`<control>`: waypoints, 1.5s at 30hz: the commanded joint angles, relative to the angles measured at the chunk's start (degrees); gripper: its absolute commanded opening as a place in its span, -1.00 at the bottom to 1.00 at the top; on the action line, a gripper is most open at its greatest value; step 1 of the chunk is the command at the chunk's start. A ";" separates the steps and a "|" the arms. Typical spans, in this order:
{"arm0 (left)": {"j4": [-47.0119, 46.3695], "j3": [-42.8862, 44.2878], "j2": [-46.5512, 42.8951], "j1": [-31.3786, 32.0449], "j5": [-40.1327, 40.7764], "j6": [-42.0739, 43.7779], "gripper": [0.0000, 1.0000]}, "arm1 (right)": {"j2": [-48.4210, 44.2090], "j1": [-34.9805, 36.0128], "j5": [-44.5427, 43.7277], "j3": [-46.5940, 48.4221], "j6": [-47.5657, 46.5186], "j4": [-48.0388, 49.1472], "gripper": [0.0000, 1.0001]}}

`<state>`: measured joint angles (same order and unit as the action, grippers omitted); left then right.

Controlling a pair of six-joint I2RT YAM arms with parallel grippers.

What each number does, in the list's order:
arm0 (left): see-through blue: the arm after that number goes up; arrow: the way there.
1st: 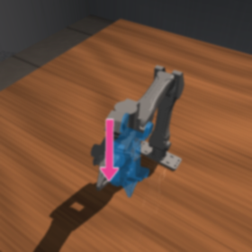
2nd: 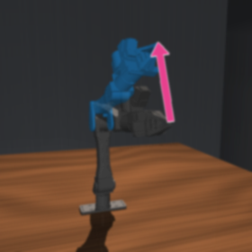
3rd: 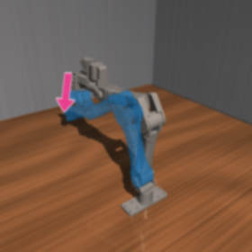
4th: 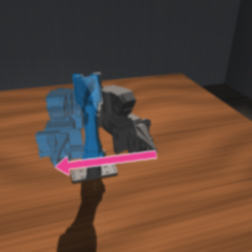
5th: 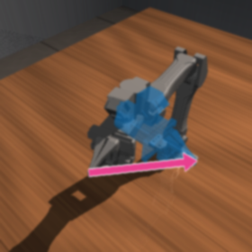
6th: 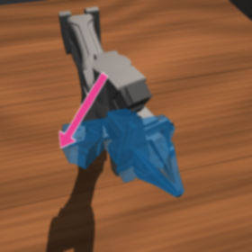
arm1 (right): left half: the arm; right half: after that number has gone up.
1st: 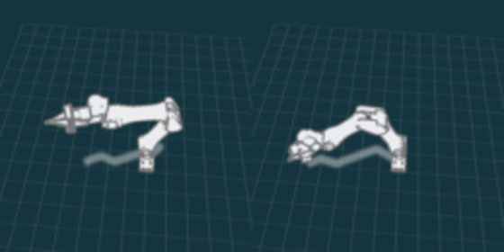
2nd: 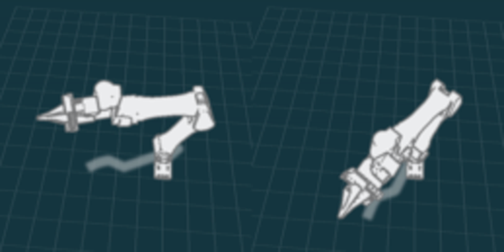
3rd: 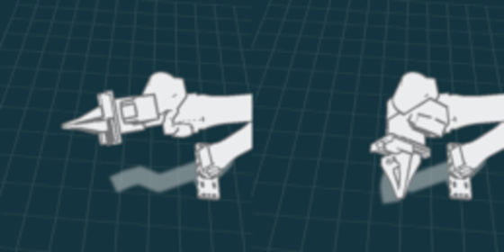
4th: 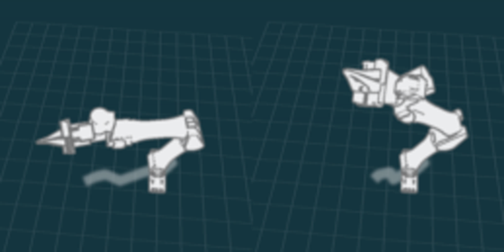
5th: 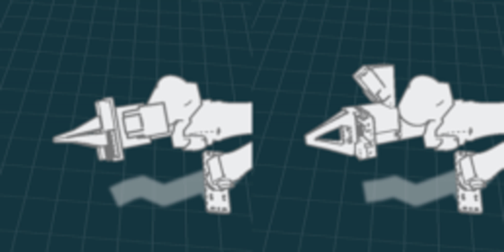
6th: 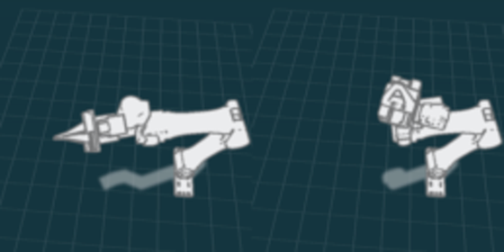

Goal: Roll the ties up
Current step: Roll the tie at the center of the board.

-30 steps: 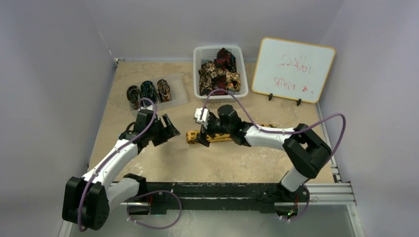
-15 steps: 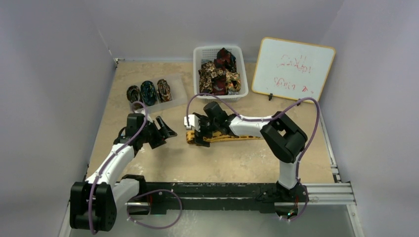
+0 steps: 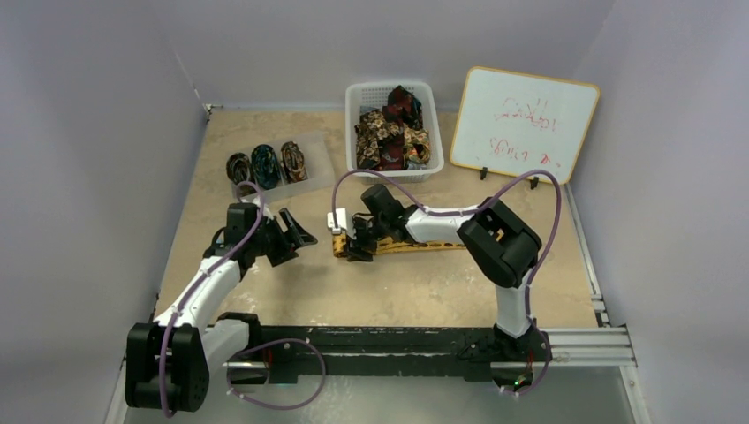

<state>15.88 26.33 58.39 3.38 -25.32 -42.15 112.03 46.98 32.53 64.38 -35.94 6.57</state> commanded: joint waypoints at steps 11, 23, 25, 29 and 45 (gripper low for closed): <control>-2.70 -1.53 -0.53 -0.48 -2.36 1.28 0.41 | 1.02 3.37 1.73 -3.79 0.84 -1.50 -0.05; -2.52 -2.22 -1.67 -0.47 -2.43 1.11 0.41 | -0.82 7.33 0.77 -3.23 1.81 -3.14 -0.14; -2.43 -2.32 -1.81 -0.44 -2.45 1.03 0.40 | -1.15 7.71 0.19 -2.77 2.14 -3.18 -0.15; -2.67 -2.96 -2.53 -0.40 -2.45 0.53 0.40 | -2.03 7.94 -1.86 -2.03 2.16 -3.14 0.06; -3.05 -3.89 -4.74 -0.48 -3.33 0.14 0.41 | -29.16 7.51 -25.26 -17.10 29.36 20.79 0.98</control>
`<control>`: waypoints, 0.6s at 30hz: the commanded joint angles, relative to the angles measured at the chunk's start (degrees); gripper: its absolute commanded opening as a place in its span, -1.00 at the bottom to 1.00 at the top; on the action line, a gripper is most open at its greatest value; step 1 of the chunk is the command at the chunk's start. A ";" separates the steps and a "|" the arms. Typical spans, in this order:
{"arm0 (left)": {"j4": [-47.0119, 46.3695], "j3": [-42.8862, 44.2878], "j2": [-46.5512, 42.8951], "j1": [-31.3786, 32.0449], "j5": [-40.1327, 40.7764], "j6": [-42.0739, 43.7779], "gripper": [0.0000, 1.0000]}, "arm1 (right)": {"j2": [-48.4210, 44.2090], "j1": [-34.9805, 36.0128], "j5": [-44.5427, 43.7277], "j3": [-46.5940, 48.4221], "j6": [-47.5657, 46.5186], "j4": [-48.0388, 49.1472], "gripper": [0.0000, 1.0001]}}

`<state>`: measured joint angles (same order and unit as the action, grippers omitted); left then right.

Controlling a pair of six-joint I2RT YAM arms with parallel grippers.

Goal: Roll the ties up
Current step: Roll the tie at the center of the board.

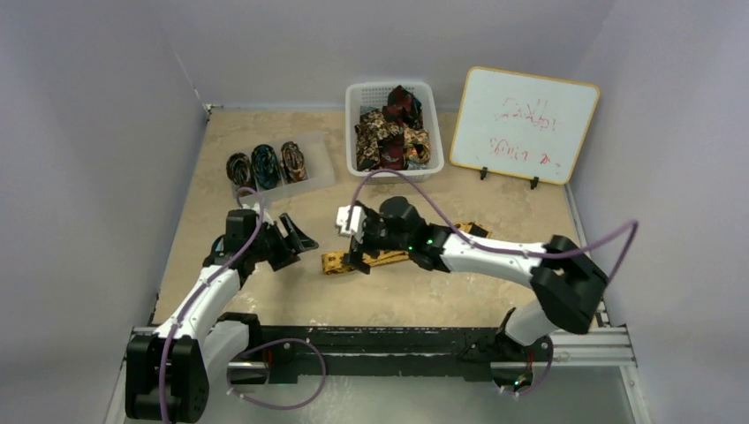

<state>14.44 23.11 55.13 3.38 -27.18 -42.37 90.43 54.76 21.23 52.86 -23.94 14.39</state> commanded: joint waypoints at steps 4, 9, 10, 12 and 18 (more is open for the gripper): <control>-2.42 -1.73 -2.24 -0.48 -2.07 0.23 0.41 | -8.60 -2.06 -19.08 -4.49 43.21 5.10 0.98; -5.64 -5.48 -4.24 -0.48 -4.65 -0.86 0.41 | -6.57 -3.56 -9.81 -10.25 62.89 6.18 0.98; -6.14 -6.07 -4.84 -0.48 -5.05 -0.95 0.41 | -7.02 -3.64 -10.77 -11.84 64.97 7.81 0.98; -6.24 -6.53 -5.58 -0.48 -5.55 -0.64 0.41 | -7.27 -3.63 -12.14 -14.17 68.89 11.17 0.97; -7.83 -7.35 -5.57 -0.43 -7.10 -0.55 0.41 | -3.43 -3.62 -13.64 -13.49 72.81 14.83 0.55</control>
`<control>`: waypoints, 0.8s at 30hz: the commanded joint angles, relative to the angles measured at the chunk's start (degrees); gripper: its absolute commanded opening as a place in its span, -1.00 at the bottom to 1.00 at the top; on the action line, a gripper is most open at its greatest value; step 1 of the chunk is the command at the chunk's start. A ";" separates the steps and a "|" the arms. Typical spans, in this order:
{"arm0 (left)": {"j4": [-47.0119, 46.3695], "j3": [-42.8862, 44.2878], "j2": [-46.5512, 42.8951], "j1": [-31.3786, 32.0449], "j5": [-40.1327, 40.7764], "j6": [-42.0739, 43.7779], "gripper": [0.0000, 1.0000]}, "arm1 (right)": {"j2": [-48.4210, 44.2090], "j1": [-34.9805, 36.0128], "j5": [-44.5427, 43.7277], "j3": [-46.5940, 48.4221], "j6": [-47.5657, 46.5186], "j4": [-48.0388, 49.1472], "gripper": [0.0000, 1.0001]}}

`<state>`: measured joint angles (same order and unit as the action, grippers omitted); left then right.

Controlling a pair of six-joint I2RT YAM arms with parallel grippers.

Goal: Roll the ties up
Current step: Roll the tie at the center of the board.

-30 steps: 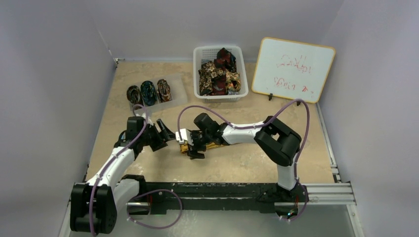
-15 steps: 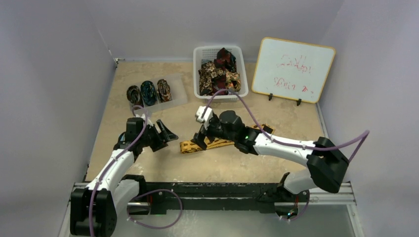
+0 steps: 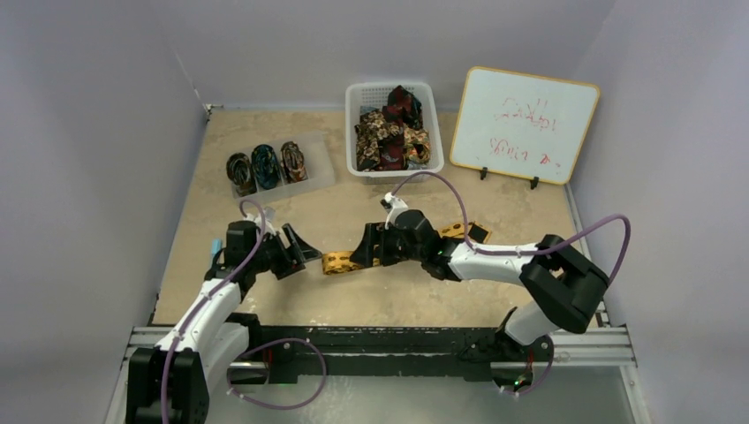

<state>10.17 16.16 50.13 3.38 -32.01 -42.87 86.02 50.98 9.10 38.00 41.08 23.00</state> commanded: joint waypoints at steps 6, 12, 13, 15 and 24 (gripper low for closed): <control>-5.32 -0.87 -0.05 -0.47 -3.91 0.72 0.40 | 6.06 0.13 -0.79 4.08 8.97 4.29 0.19; -6.84 -1.13 1.44 -0.45 -5.63 1.29 0.40 | 9.84 0.13 -0.51 6.87 9.04 3.35 0.01; -7.02 -1.07 1.77 -0.41 -5.75 1.38 0.39 | 10.13 0.09 -0.57 7.05 9.16 3.28 -0.02; -7.52 -1.13 2.41 -0.44 -6.22 1.54 0.39 | 10.67 0.07 -0.41 7.48 8.96 3.12 -0.08; -9.30 -1.96 3.66 -0.39 -9.04 1.56 0.36 | 9.59 -0.57 0.80 5.89 8.87 4.32 -0.10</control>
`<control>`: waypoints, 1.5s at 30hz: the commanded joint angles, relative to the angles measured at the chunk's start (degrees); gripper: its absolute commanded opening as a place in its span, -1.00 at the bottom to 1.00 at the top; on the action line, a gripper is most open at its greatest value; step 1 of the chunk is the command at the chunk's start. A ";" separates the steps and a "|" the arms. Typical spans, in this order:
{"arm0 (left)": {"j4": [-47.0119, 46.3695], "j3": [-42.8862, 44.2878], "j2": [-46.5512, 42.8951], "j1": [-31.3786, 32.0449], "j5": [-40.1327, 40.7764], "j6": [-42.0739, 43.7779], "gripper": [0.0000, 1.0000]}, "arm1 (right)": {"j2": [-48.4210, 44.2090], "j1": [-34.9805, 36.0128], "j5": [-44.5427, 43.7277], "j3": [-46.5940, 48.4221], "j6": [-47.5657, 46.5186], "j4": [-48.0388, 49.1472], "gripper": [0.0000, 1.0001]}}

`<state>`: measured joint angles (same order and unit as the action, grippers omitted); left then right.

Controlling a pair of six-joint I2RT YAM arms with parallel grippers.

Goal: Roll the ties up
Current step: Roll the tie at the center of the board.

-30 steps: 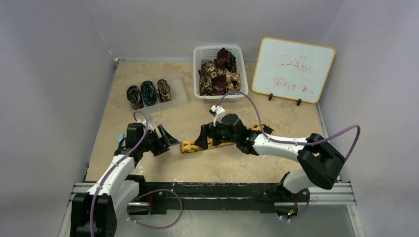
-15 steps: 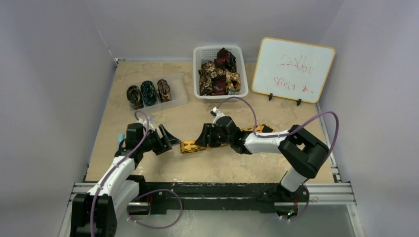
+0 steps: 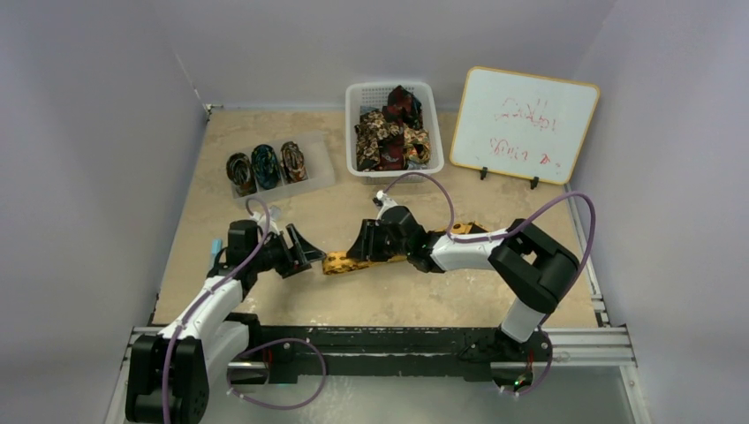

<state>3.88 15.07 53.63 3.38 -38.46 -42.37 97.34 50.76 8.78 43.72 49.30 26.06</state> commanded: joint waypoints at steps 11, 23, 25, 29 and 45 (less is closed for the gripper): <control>-6.47 -1.72 2.81 -0.01 -5.12 1.50 0.31 | -1.53 -0.65 2.06 -2.12 2.01 3.81 -0.28; -9.85 -1.66 7.64 1.63 -7.68 2.03 0.29 | 2.93 -2.64 6.38 -0.38 0.48 4.43 -0.61; -10.03 -1.78 7.80 1.65 -7.19 1.78 0.29 | 3.68 -2.64 7.69 -0.22 0.41 5.31 -0.61; -11.91 -2.24 8.02 1.72 -6.95 0.31 0.29 | 4.51 -2.60 9.41 -0.46 0.44 6.74 -0.55; -12.87 -1.66 12.69 6.83 -1.30 -2.74 0.23 | 5.52 -2.61 9.33 -1.45 1.98 8.14 -0.54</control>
<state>-7.70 12.84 65.63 8.34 -43.16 -43.46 102.02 48.05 17.45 41.89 50.37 32.12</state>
